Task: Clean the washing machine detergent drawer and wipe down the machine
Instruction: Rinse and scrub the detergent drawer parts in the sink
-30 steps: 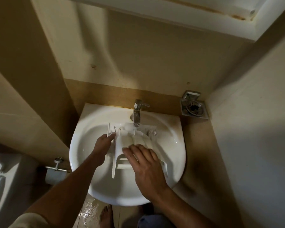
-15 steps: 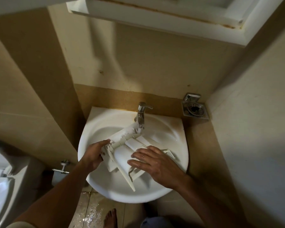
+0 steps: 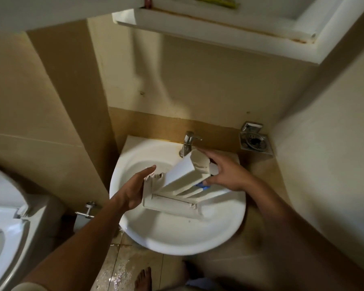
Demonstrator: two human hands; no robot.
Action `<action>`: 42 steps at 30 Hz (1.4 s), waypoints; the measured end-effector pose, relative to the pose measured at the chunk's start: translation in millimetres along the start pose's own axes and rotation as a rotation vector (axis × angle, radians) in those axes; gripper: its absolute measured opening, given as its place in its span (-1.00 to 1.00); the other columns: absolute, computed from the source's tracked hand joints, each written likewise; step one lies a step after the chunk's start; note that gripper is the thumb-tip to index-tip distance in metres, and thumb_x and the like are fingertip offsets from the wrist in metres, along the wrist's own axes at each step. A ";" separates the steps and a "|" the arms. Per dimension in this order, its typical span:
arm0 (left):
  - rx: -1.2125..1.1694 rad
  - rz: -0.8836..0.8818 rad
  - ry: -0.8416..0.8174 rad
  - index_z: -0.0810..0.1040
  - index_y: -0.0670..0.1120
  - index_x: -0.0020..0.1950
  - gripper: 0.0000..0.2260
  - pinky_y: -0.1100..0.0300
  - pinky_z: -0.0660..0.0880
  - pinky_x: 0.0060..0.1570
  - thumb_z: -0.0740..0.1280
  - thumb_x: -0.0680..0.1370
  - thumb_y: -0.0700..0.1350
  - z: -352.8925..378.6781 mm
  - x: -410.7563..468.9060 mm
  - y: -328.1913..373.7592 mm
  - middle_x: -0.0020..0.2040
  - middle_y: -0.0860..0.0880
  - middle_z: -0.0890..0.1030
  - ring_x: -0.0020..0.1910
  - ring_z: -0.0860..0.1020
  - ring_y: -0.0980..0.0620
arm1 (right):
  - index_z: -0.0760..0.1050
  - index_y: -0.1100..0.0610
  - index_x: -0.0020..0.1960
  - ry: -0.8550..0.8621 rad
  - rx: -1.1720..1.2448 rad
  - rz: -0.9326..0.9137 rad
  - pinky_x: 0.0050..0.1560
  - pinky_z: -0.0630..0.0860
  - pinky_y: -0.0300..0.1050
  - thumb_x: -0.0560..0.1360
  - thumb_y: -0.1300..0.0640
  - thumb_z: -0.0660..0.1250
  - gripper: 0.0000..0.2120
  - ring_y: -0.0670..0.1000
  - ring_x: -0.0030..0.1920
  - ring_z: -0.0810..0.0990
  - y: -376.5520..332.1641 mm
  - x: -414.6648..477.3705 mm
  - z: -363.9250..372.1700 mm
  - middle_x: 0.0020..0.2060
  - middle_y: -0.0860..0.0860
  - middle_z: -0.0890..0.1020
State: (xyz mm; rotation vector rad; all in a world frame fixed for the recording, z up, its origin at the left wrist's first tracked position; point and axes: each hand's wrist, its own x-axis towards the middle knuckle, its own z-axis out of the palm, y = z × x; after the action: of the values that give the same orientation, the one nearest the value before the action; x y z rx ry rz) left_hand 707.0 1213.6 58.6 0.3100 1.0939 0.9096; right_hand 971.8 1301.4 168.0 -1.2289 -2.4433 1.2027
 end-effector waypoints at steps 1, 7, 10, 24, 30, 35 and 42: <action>-0.002 0.020 0.017 0.43 -0.17 0.49 -0.42 -0.07 0.55 0.15 0.30 0.59 0.17 0.4 0.1 -2.8 0.32 -0.21 0.57 0.17 0.58 -0.24 | 0.21 -0.27 0.51 -0.037 -0.007 0.045 0.09 0.32 -0.61 0.31 0.29 0.61 -0.01 -0.25 0.33 0.38 -2.5 8.7 -4.3 0.35 -0.31 0.41; 0.397 0.305 0.118 0.21 0.15 0.60 0.11 -0.03 0.30 0.46 0.51 0.12 0.44 4.5 -13.5 -22.2 0.54 -0.06 0.31 0.54 0.28 -0.08 | 0.07 -0.08 0.62 -0.294 -0.101 0.142 0.28 0.33 -0.24 0.40 0.34 0.53 -0.02 -0.03 0.44 0.33 -28.2 52.1 -20.5 0.50 0.00 0.35; 0.752 0.320 0.155 0.32 0.12 0.56 -0.09 -0.14 0.19 0.53 0.49 0.27 0.36 5.2 -15.6 -28.2 0.64 -0.04 0.11 0.60 0.13 -0.09 | 0.08 0.02 0.62 -0.372 -0.276 0.079 0.49 0.28 -0.04 0.41 0.26 0.55 -0.05 0.07 0.50 0.30 -47.0 78.2 -22.9 0.52 0.07 0.31; 0.450 0.145 0.297 0.59 -0.15 -0.01 -0.95 0.18 0.47 -0.39 0.36 0.55 -0.22 -0.7 -22.0 -52.4 -0.24 -0.13 0.57 -0.31 0.52 -0.01 | 0.47 0.11 0.39 0.447 -0.368 -0.221 0.32 0.31 -0.19 0.54 0.08 0.40 -0.56 0.07 0.38 0.42 -26.3 74.0 22.9 0.38 0.06 0.48; 0.352 0.006 0.354 0.57 -0.25 0.03 -0.87 0.07 0.50 -0.30 0.36 0.53 -0.21 -9.1 -29.5 -51.6 -0.28 -0.15 0.54 -0.28 0.52 -0.10 | 0.41 -0.03 0.41 0.240 0.286 0.193 0.05 0.63 -0.06 0.50 0.05 0.49 -0.48 -0.05 0.10 0.65 26.2 15.6 80.1 0.22 -0.09 0.62; 0.307 -0.014 0.419 0.55 -0.28 -0.09 -0.92 0.15 0.34 -0.38 0.32 0.50 -0.26 -2.0 -32.8 -52.3 -0.38 -0.13 0.47 -0.39 0.41 -0.06 | 0.50 -0.02 0.38 0.065 0.457 0.277 -0.17 0.60 -0.20 0.59 0.18 0.35 -0.63 -0.19 -0.10 0.69 42.8 27.0 78.9 -0.04 -0.19 0.73; 0.146 -0.127 0.421 0.47 -0.15 0.01 -0.92 -0.19 0.47 -0.06 0.28 0.53 -0.22 39.2 -35.8 -73.4 0.00 -0.11 0.51 -0.03 0.50 -0.06 | 0.58 0.10 0.01 -0.163 -0.225 0.310 -0.34 0.46 -0.19 0.55 0.08 0.38 -0.89 0.06 -0.19 0.62 36.8 67.5 49.7 -0.13 0.08 0.64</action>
State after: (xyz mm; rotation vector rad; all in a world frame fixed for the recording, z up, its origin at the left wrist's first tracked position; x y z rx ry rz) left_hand 770.5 1149.2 53.0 0.1682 1.5549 0.8008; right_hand 927.5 1333.9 94.8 -1.6869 -2.6357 1.1638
